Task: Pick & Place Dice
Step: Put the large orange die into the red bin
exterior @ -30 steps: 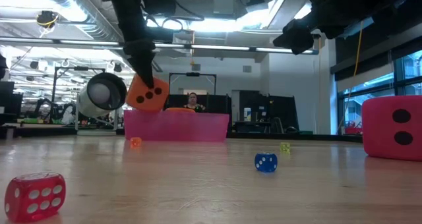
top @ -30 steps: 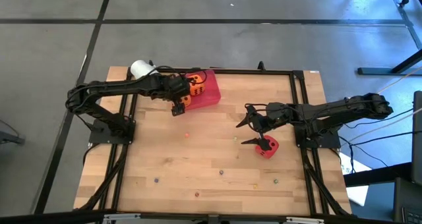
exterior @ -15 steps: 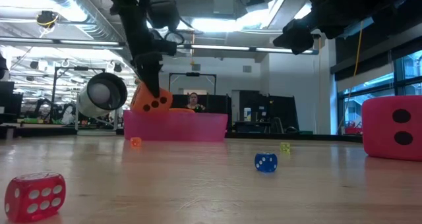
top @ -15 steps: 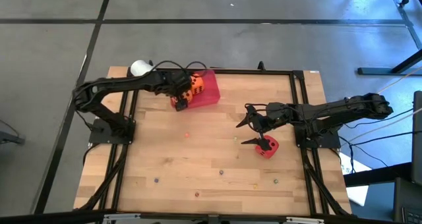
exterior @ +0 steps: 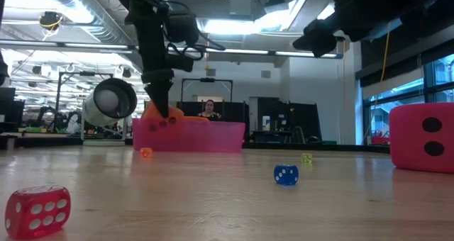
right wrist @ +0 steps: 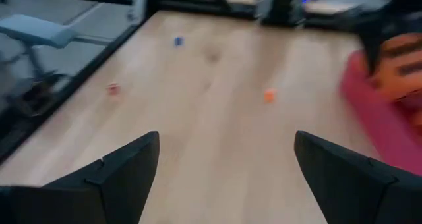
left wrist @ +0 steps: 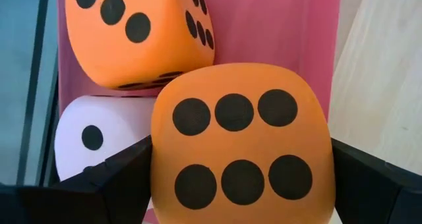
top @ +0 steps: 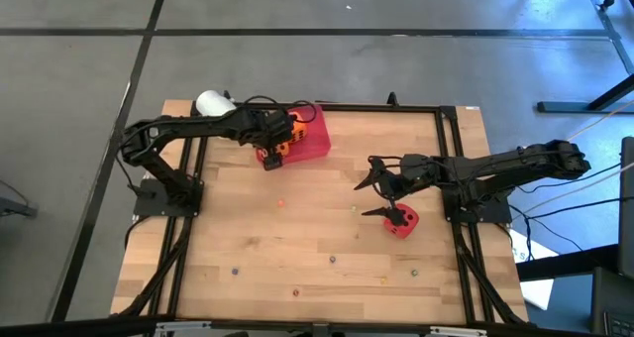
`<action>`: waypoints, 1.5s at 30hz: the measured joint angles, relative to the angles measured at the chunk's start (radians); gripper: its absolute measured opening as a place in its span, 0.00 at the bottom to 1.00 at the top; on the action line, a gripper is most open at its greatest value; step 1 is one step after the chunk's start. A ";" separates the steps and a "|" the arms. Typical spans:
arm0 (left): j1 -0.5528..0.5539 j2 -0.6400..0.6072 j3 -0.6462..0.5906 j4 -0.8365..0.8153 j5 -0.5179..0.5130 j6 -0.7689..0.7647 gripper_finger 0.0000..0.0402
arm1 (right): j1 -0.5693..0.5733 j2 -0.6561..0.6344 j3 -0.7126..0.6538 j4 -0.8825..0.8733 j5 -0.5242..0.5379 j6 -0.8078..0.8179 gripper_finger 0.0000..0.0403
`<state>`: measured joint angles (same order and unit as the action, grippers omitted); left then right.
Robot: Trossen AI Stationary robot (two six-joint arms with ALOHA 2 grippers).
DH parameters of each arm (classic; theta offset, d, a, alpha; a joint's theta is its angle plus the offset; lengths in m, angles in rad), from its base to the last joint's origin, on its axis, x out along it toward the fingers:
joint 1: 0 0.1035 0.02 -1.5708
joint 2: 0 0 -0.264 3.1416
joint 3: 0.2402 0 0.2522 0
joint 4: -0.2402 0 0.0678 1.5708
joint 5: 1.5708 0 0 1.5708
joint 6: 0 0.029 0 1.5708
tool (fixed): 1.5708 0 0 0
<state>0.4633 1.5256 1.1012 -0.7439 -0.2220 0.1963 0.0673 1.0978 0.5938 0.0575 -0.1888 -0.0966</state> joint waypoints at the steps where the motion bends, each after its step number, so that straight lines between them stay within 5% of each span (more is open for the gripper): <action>1: 0.000 0.000 0.000 0.001 -0.003 0.000 0.89 | 0.000 0.005 0.000 0.022 0.032 -0.016 0.87; 16: 0.000 -0.005 0.000 0.000 -0.052 -0.024 0.89 | -0.012 0.288 0.001 0.431 0.443 -0.063 0.87; 21: 0.000 -0.005 0.000 -0.005 -0.049 -0.004 0.89 | -0.069 0.436 0.061 0.571 0.475 -0.063 0.83; 27: 0.000 -0.005 0.000 0.013 -0.047 -0.017 0.89 | -0.128 0.609 0.226 0.571 0.461 -0.016 0.61; 36: -0.001 -0.005 0.000 0.009 -0.048 -0.016 0.89 | -0.202 0.846 0.476 0.568 0.458 -0.006 0.06; 45: -0.001 -0.005 0.000 0.003 -0.092 -0.001 0.89 | -0.244 0.954 0.554 0.567 0.425 0.061 0.02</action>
<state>0.4625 1.5204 1.1015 -0.7406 -0.3142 0.1948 -0.1770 2.0521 1.1479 0.6249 0.2360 -0.0357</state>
